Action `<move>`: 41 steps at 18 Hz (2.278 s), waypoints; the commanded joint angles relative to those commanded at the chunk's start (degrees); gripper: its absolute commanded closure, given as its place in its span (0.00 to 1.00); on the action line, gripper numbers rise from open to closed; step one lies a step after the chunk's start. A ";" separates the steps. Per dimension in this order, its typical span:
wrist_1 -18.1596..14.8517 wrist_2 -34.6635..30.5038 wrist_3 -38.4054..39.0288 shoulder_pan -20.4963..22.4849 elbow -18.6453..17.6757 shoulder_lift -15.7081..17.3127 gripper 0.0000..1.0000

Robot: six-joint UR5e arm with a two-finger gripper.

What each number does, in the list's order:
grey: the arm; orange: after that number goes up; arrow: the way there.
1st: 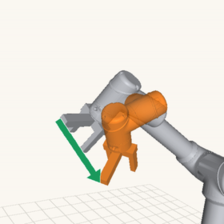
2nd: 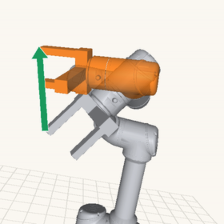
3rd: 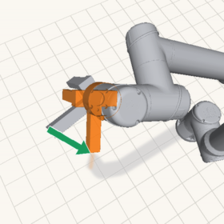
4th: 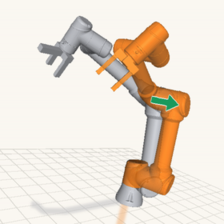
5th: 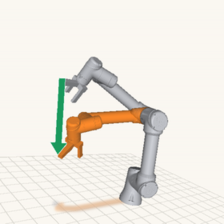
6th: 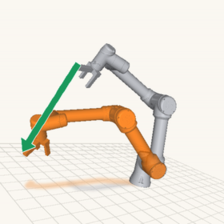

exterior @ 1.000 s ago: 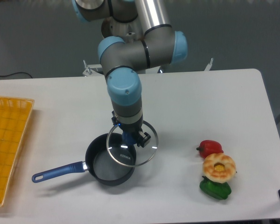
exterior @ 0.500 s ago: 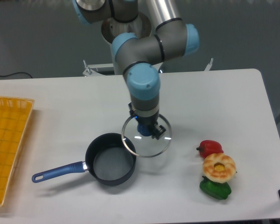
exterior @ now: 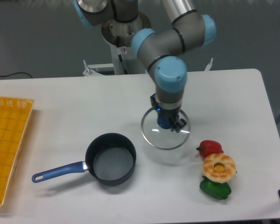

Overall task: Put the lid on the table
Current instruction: 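Lift the glass lid off the saucepan and carry it beside the pan, then lower the held glass lid flat onto the table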

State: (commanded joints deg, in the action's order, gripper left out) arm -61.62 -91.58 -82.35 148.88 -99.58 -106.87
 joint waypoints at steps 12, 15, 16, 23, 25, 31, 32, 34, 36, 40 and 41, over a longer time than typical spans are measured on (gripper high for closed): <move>3.16 0.09 -3.25 2.37 -2.72 -0.35 0.37; 4.22 0.18 -3.78 2.90 -3.60 -0.53 0.37; 4.22 0.18 -3.87 2.99 -3.60 -0.61 0.37; 6.59 1.67 -3.87 2.99 -4.92 -2.55 0.37; 7.73 1.67 -3.87 3.17 -5.97 -2.90 0.37; 8.44 1.67 -3.79 2.99 -7.38 -2.90 0.37; 8.44 1.67 -3.79 2.91 -7.56 -2.81 0.37; 8.44 1.85 -3.61 2.73 -7.82 -2.73 0.37; 8.44 1.85 -3.35 2.38 -8.26 -2.46 0.37; 8.44 1.85 -3.17 1.77 -9.32 -1.93 0.37; 8.44 1.85 -3.17 1.50 -9.40 -1.85 0.37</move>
State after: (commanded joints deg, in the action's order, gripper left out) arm -53.17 -89.74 -85.52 150.38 -108.98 -108.72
